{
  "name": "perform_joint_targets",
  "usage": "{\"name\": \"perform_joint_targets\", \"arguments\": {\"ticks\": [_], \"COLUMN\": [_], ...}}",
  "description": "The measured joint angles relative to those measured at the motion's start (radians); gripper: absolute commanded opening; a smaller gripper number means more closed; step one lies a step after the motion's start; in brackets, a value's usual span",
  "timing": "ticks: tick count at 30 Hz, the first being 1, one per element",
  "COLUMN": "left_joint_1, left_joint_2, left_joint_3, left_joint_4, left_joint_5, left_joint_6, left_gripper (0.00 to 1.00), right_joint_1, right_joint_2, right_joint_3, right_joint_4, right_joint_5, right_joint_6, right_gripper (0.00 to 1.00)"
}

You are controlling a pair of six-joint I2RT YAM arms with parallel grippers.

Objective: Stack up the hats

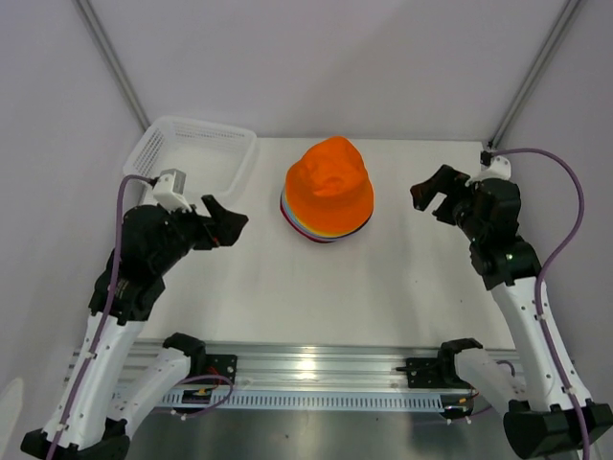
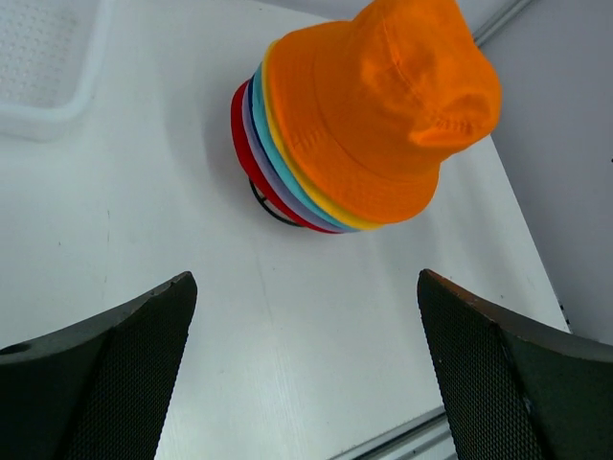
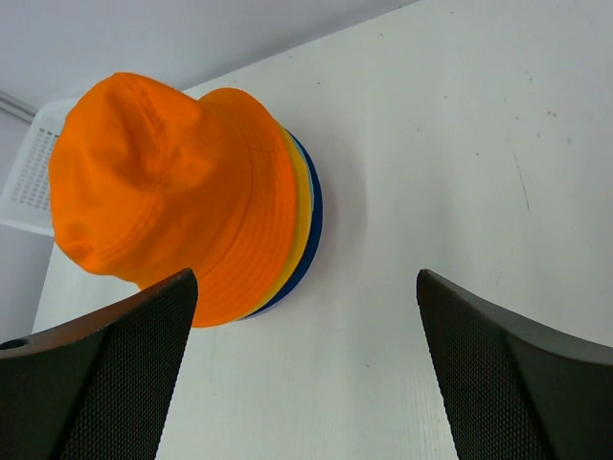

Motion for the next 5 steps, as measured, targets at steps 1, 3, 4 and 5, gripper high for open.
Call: {"name": "perform_joint_targets", "arguments": {"ticks": [1,3,4,5], "left_joint_1": [0.003,0.004,0.004,0.004], "left_joint_2": [-0.011,-0.026,-0.032,-0.035], "left_joint_3": [-0.007,-0.016,-0.018,-0.018], "left_joint_4": [-0.015,-0.039,-0.051,-0.058], "left_joint_5": [0.008,0.02,0.025,0.03], "left_joint_6": [-0.003,-0.006,-0.006,-0.006], "left_gripper": [1.0,1.0,1.0,1.0], "right_joint_1": [0.0,0.0,0.0,0.0], "right_joint_2": [-0.023,-0.053,-0.062,-0.066], "right_joint_3": [-0.018,-0.056,-0.075,-0.089], "right_joint_4": [0.004,0.014,0.015,0.014], "right_joint_5": [-0.004,-0.013,-0.017,-0.021], "right_joint_6": [0.002,0.009,0.013,0.015], "right_gripper": [1.0,1.0,1.0,0.99]}}
